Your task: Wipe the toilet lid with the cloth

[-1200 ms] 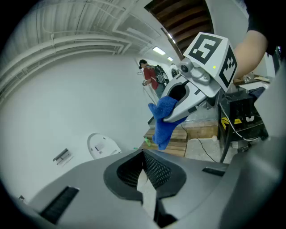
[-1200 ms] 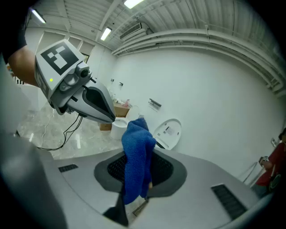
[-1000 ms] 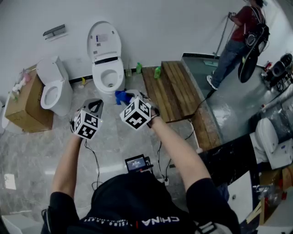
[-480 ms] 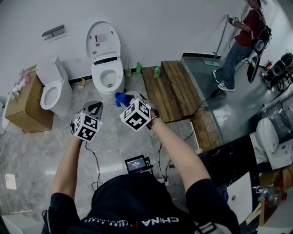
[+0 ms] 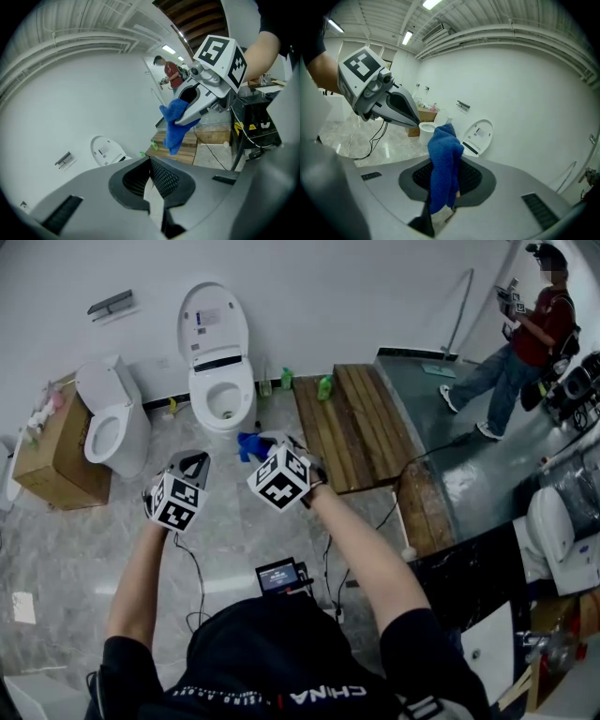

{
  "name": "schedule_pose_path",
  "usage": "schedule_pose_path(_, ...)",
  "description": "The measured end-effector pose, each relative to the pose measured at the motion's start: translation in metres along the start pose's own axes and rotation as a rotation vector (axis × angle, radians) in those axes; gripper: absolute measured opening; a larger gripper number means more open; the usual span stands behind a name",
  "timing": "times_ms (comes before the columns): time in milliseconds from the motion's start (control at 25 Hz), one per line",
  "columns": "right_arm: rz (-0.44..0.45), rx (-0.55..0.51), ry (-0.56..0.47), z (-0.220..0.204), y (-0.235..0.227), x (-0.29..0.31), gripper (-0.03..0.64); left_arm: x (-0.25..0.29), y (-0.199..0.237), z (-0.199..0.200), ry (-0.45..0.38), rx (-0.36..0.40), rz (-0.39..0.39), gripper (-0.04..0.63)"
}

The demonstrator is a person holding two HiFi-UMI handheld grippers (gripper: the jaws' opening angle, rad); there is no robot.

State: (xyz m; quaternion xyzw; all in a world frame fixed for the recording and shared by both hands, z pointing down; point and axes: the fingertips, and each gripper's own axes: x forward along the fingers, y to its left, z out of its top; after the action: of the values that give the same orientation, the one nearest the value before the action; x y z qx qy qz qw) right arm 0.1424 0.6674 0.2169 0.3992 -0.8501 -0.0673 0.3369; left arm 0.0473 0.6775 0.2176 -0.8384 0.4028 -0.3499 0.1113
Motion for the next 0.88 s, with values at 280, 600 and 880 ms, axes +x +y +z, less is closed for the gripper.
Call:
schedule_pose_path(280,0.039,0.032,0.008,-0.030,-0.017,0.001,0.090,0.020,-0.012,0.006,0.037,0.006,0.012,0.011)
schedule_pose_path(600,0.074,0.057,0.042,-0.069,-0.032,0.015,0.089,0.049,-0.026,0.003,0.068,-0.033,-0.002,0.012)
schedule_pose_path(880,0.063,0.098,0.067,-0.069,-0.060,0.063,0.089,0.097,0.011,-0.003,0.037,-0.034,-0.033,0.012)
